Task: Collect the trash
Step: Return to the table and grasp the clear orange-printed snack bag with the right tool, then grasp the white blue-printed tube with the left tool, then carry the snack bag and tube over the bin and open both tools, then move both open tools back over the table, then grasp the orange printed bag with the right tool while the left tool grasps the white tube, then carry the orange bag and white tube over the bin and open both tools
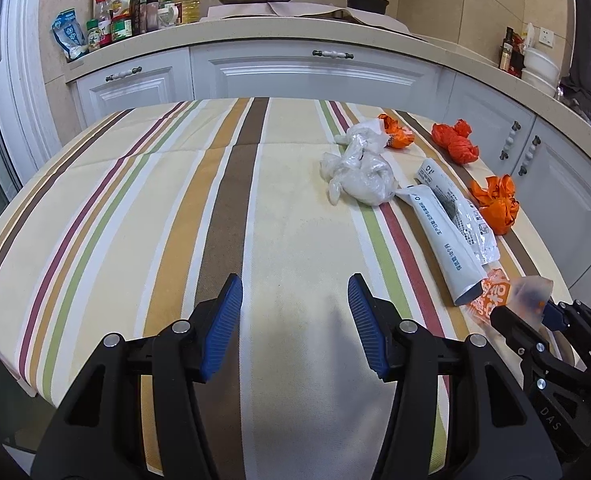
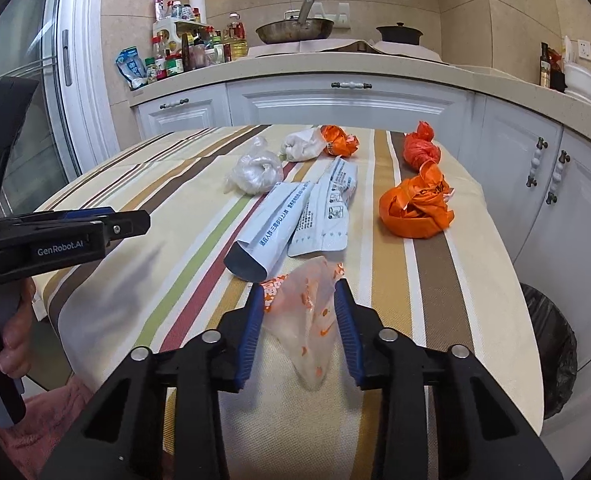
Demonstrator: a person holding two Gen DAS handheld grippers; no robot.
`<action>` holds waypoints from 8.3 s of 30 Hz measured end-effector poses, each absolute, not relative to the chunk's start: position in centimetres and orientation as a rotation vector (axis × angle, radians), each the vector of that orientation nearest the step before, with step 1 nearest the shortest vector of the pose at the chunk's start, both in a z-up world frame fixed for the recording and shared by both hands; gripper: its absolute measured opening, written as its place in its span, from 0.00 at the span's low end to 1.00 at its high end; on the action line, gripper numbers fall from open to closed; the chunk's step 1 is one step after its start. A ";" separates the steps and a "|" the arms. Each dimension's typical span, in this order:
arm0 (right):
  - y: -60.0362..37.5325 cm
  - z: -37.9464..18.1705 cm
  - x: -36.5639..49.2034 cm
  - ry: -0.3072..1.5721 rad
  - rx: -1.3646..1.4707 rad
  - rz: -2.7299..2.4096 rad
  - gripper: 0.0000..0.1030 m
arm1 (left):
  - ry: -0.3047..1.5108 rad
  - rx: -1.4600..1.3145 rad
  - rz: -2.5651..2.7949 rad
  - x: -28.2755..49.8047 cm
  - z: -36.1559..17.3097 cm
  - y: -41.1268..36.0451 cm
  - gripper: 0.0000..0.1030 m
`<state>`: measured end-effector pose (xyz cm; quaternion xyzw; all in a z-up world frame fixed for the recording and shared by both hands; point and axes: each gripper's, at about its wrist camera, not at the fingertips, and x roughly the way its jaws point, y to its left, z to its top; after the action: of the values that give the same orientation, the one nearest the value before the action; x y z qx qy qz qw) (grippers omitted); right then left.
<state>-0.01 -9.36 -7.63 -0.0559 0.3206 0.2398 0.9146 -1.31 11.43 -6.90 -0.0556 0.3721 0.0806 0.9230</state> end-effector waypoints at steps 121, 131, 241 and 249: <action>-35.3 -6.6 7.3 0.551 0.087 -0.142 0.50 | 0.710 0.103 -0.342 10.3 -6.0 -17.4 0.50; -28.5 -4.5 7.6 0.532 0.077 0.014 0.52 | 0.663 0.057 -0.166 8.8 -3.7 -7.7 0.52; -35.0 -3.5 5.6 0.561 0.065 -0.132 0.27 | 0.656 0.089 -0.354 8.5 -4.2 -16.1 0.27; -36.7 -3.9 6.7 0.546 0.072 -0.144 0.27 | 0.669 0.133 -0.388 9.5 -5.4 -19.8 0.28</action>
<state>6.74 -36.67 -3.88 0.0357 0.2691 -0.0709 0.9598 9.47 -19.78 -5.36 0.0646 0.3259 -0.1892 0.9240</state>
